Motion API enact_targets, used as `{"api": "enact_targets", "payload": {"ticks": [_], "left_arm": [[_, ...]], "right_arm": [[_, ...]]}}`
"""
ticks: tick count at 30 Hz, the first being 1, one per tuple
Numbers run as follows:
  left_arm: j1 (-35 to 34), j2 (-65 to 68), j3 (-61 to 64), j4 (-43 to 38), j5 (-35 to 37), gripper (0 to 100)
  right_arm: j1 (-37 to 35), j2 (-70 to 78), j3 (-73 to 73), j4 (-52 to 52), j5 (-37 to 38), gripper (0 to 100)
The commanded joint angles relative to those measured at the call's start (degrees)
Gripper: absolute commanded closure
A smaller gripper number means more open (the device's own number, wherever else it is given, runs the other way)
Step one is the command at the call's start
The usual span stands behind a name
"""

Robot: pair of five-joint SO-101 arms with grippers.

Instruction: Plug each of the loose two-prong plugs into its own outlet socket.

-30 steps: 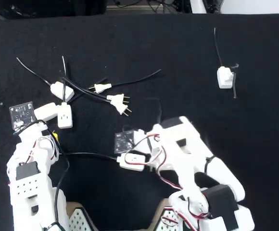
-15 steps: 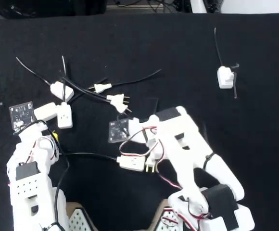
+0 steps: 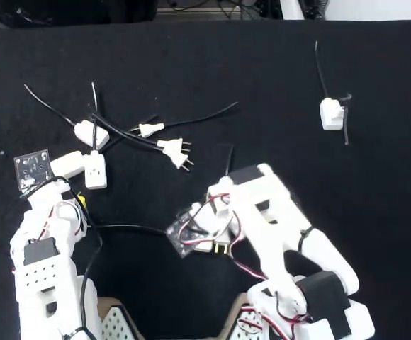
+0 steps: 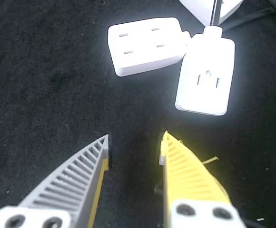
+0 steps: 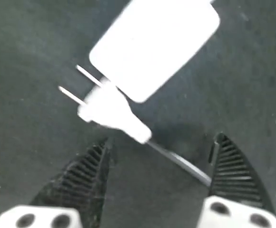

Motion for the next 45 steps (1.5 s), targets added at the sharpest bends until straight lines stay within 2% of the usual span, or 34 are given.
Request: {"api": "enact_targets", "payload": {"ticks": [1, 5, 10, 23, 24, 26, 27, 32, 37, 42, 45], "left_arm": [[0.1, -0.5, -0.6, -0.5, 0.1, 82], [0.4, -0.5, -0.6, -0.5, 0.1, 82], [0.4, -0.5, -0.6, -0.5, 0.1, 82], [0.4, -0.5, -0.6, -0.5, 0.1, 82], [0.4, -0.5, -0.6, -0.5, 0.1, 82], [0.4, -0.5, -0.6, -0.5, 0.1, 82], [0.4, -0.5, -0.6, -0.5, 0.1, 82], [0.5, -0.5, -0.6, -0.5, 0.1, 82], [0.5, -0.5, -0.6, -0.5, 0.1, 82], [0.5, -0.5, -0.6, -0.5, 0.1, 82], [0.5, -0.5, -0.6, -0.5, 0.1, 82]], "right_arm": [[-1.5, -0.7, 0.7, 1.1, 1.0, 69.8], [0.5, -0.5, 0.7, 1.0, 1.0, 71.2], [4.7, -0.3, 1.0, 0.9, 1.0, 85.3], [7.0, -0.7, 5.8, 0.9, 0.6, 82.9], [7.1, -0.7, 5.6, 0.9, 0.5, 83.9], [8.4, -0.7, 5.4, 0.4, -0.7, 92.6], [9.1, -0.7, 5.1, -1.0, -2.0, 98.8], [13.4, -0.8, 0.9, -2.2, -13.5, 98.5], [17.1, -0.9, -5.3, -0.8, -34.3, 98.8], [17.6, -0.5, -6.4, 0.5, -53.0, 98.7], [16.2, -0.3, -4.4, -1.1, -54.7, 98.7]]}}
